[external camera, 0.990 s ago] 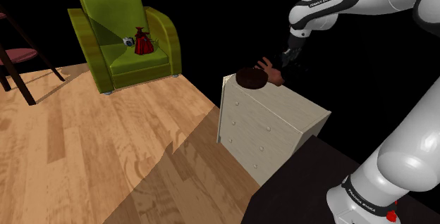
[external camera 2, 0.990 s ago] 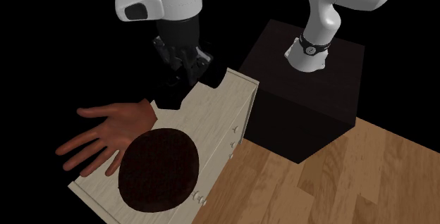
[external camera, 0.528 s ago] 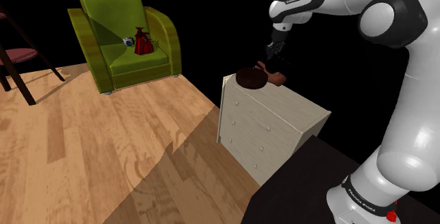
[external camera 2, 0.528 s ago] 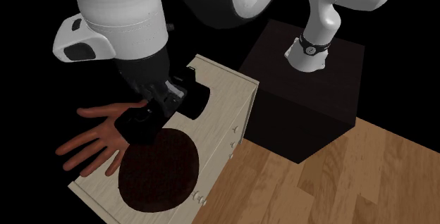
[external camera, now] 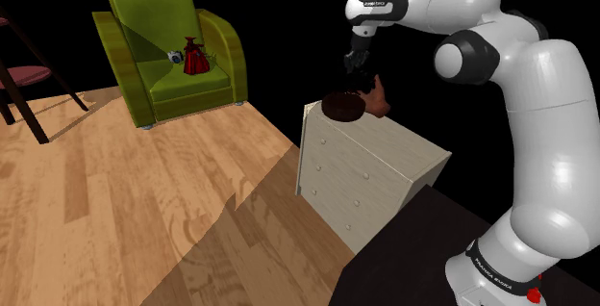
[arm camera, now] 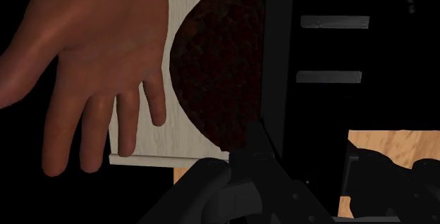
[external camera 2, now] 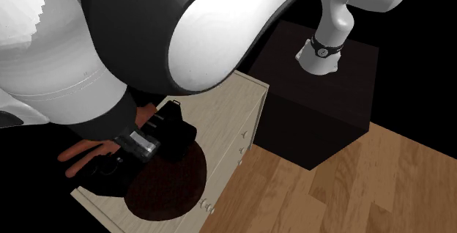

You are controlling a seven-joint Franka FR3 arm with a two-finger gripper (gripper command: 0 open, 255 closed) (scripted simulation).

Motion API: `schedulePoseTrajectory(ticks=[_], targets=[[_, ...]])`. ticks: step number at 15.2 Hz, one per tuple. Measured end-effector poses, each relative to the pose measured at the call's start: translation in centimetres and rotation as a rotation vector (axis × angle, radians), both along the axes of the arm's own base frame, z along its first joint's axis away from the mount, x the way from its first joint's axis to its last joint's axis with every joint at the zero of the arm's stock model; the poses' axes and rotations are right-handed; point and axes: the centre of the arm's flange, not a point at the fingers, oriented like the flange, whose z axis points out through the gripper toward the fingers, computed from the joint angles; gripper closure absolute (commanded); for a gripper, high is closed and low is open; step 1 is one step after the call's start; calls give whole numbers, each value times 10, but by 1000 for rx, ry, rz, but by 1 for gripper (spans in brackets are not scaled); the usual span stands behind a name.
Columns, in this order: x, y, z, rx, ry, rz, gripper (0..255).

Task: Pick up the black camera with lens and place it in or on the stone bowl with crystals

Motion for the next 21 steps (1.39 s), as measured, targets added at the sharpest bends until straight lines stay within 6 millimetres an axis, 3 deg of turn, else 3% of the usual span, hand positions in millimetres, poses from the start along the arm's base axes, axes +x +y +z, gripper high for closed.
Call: schedulePoseTrajectory(ticks=[13, 20, 21], targets=[[6, 1, -64, 0, 0, 0, 255], [5, 1, -71, 1, -1, 1, 255], [5, 1, -71, 1, -1, 1, 0]])
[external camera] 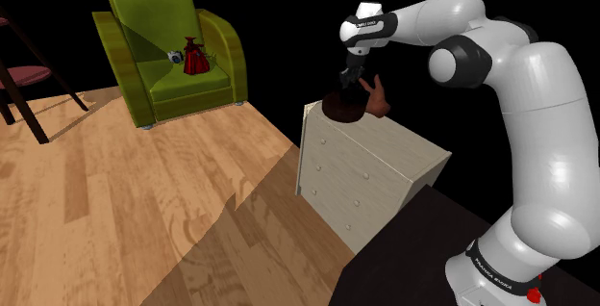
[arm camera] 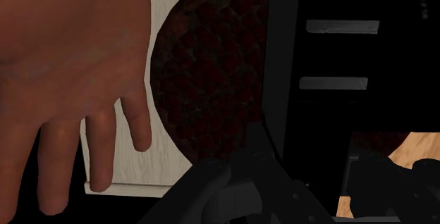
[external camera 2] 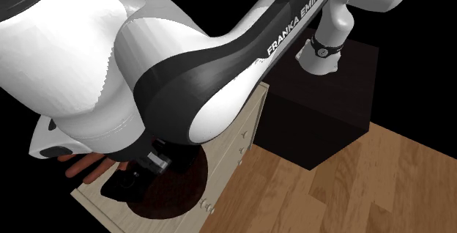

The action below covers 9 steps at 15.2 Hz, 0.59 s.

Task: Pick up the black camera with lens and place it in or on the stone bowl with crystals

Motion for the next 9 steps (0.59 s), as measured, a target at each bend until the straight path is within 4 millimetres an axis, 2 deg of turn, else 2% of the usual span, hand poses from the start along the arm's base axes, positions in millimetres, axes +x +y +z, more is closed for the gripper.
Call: schedulePoseTrajectory(ticks=[6, 7, 9], targets=[[0, -1, 0, -1, 0, -1, 0], [0, 0, 5, -1, 0, -1, 0], [-2, 0, 28, -1, -1, -1, 0]])
